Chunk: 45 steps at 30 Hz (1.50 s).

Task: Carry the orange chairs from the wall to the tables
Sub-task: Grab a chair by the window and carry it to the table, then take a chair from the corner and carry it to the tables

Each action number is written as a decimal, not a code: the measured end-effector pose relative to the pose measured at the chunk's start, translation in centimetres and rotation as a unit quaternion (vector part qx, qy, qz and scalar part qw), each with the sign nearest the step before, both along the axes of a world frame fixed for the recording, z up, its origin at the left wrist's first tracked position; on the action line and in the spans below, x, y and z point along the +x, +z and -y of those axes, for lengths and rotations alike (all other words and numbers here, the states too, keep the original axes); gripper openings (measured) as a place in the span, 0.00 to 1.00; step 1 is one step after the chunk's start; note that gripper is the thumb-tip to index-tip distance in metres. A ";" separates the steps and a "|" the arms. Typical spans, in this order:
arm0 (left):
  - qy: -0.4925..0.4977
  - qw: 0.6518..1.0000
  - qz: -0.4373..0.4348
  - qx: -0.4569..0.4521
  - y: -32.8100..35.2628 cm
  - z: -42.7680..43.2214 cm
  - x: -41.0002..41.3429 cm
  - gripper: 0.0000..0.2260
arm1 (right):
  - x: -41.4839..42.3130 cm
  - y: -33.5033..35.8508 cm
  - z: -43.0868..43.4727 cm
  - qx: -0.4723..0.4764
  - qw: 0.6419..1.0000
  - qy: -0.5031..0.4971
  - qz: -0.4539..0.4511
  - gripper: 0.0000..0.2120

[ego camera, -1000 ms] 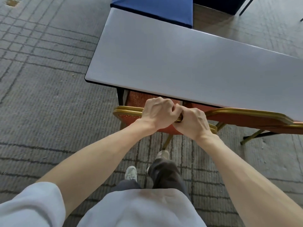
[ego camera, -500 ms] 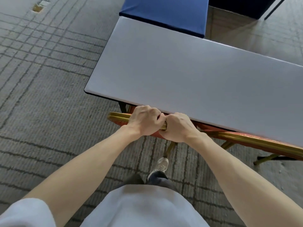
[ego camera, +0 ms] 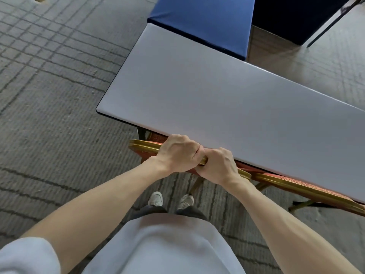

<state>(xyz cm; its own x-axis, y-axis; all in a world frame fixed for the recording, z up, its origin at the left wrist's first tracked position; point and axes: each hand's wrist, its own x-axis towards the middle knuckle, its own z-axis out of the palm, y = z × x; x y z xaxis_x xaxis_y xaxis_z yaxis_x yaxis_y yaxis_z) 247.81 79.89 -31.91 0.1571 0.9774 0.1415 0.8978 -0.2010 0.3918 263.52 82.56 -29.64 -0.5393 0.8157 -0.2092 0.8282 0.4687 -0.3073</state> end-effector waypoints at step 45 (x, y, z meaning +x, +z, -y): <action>0.452 0.865 0.200 -0.090 5.3 4.0 -39.3 0.26 | -43.3 4.2 -7.9 -0.083 0.979 0.179 -0.056 0.16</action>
